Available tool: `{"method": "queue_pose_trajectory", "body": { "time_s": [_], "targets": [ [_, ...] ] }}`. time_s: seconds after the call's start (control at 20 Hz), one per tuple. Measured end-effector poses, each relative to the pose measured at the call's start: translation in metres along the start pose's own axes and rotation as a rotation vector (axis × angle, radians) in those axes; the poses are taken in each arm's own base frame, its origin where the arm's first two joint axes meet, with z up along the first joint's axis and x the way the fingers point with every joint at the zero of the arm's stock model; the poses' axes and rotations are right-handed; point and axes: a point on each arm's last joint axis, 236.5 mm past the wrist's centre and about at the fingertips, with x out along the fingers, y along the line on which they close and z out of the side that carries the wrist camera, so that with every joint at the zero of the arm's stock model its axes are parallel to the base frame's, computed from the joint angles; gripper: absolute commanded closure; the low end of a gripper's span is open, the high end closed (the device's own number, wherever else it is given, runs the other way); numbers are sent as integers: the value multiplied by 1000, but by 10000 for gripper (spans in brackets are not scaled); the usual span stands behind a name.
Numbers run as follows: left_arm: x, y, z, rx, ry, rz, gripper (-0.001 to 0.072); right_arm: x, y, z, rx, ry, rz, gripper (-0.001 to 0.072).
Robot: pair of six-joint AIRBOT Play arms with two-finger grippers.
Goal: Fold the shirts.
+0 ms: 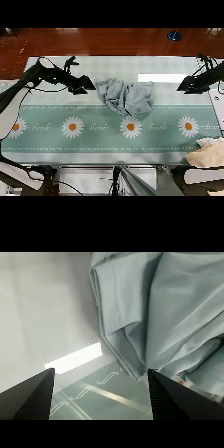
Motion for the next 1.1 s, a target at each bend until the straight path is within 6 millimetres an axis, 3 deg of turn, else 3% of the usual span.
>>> {"method": "queue_pose_trajectory", "body": {
  "time_s": [0.3,0.55,0.6,0.65,0.75,1.1],
  "targets": [
    [35,1,-14,-11,69,-7,-10,18,5,4,28,9,58,174],
    [59,-16,-13,3,87,-20,-8,23,7,8,37,-5,76,174],
    [64,-20,-12,4,88,-20,23,23,7,9,38,-8,77,174],
    [69,-23,-10,-2,90,-19,172,23,7,9,39,-8,79,175],
    [77,-17,-7,-9,87,12,655,23,8,9,40,-8,81,175],
    [69,-11,-3,-34,96,20,679,23,9,8,40,-4,85,175]
  ]
}}
